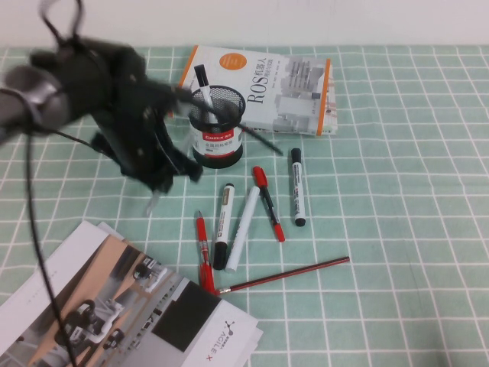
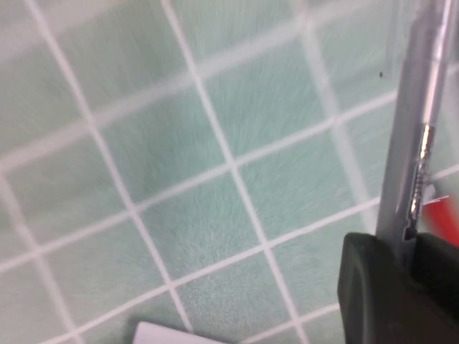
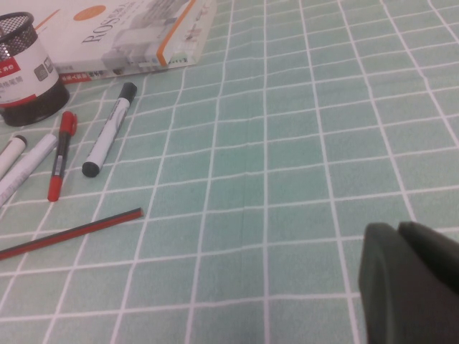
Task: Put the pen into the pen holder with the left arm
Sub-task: Pick up the pen on the table, then place the pen onto the pen holder
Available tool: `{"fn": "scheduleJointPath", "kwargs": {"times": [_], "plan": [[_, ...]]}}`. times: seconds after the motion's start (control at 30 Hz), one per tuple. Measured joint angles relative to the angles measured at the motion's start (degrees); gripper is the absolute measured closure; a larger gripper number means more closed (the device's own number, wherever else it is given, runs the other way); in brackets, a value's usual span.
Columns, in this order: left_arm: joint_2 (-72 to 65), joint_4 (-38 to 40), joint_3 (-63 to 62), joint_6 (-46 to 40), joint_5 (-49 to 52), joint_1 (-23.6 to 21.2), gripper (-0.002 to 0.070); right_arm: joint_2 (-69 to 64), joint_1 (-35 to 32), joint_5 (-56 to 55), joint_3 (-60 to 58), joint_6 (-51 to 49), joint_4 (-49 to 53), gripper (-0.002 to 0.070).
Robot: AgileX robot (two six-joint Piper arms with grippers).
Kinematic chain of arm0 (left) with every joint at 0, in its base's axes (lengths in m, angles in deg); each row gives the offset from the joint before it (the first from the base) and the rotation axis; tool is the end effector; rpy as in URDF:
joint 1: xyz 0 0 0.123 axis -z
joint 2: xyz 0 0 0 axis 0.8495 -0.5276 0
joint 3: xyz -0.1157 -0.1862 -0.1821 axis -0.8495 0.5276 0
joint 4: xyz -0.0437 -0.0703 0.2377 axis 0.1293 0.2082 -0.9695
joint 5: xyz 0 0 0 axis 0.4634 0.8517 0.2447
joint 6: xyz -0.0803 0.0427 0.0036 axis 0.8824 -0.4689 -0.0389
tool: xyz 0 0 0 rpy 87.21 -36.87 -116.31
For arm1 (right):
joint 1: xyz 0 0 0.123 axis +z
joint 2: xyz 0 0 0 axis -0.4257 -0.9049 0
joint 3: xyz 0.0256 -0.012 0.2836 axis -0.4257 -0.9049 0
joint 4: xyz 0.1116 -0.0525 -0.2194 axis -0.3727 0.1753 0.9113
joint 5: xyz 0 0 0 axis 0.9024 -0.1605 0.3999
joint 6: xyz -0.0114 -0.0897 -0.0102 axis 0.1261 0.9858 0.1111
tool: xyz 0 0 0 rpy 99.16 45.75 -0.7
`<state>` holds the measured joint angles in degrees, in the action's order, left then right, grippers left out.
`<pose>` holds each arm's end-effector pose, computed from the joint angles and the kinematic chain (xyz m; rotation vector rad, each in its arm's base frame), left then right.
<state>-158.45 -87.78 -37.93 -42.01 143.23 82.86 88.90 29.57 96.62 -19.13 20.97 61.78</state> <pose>0.3739 -0.1704 0.2366 0.6923 2.7554 -0.0595 0.0523 0.0118 0.1729 0.0755 1.8410 0.2870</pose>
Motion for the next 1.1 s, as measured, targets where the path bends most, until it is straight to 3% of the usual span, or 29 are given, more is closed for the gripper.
{"fn": "scheduleJointPath", "kwargs": {"times": [0.3,0.5,0.8,0.97,1.1], "plan": [[18.7,8.2,7.5,-4.5,-10.7,0.0,0.0626,0.0,0.0,0.0,0.0,0.0,0.0,0.0696],[27.1,13.3,18.2,-10.4,-26.3,0.0,0.0627,0.0,0.0,0.0,0.0,0.0,0.0,0.0696],[28.5,25.6,30.7,-23.3,-49.7,0.0,0.0627,0.0,0.0,0.0,0.0,0.0,0.0,0.0696],[28.0,25.0,33.6,-23.1,-64.5,1.3,0.0627,0.0,0.0,0.0,0.0,0.0,0.0,0.0696],[25.8,18.0,33.6,-16.5,-70.0,2.4,0.0627,0.0,0.0,0.0,0.0,0.0,0.0,0.0696]]}}
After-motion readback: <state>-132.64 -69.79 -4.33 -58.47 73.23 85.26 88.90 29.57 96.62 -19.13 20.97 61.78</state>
